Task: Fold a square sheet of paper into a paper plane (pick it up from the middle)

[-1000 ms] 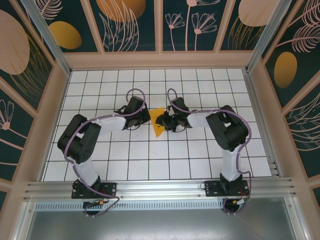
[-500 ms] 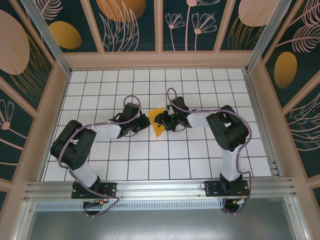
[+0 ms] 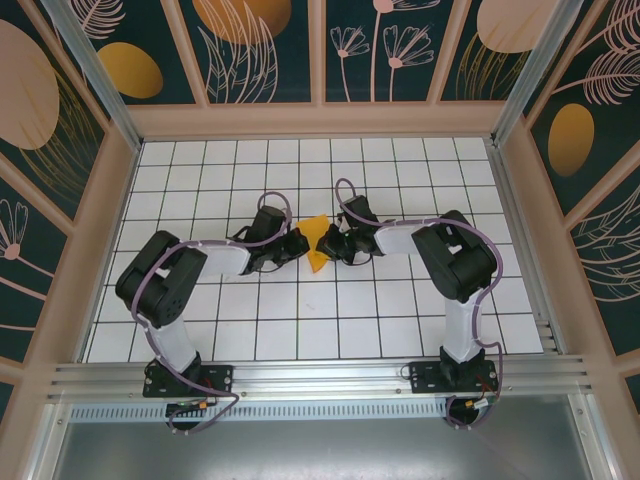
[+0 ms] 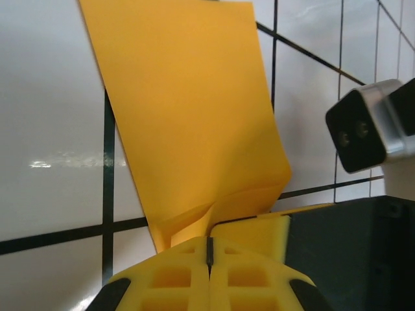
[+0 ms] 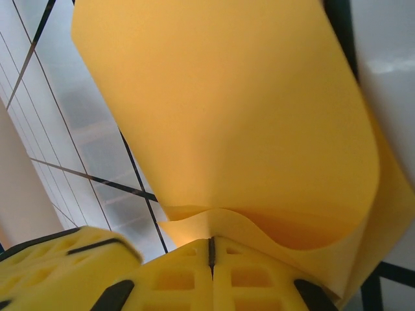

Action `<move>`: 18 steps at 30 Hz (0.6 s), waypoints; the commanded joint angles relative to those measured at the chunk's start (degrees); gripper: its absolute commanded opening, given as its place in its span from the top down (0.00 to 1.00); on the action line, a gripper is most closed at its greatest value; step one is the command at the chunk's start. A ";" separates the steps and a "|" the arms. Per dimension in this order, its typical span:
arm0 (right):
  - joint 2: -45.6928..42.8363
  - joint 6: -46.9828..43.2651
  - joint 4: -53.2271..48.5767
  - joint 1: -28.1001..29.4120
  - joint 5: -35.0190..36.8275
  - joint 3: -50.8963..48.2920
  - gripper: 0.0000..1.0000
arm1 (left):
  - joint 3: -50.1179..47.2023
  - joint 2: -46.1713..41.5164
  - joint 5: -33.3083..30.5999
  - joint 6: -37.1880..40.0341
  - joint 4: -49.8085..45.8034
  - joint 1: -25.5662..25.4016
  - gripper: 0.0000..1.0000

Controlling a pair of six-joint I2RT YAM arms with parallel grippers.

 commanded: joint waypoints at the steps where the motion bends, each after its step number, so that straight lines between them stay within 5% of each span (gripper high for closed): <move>1: 2.38 -0.15 -4.61 -0.52 2.33 -1.10 0.99 | 2.61 2.01 0.92 0.26 -0.61 -0.46 1.00; 18: -4.38 -7.23 3.60 -1.28 -5.57 -2.80 0.98 | 4.28 7.12 -5.36 2.22 -10.86 -1.98 1.00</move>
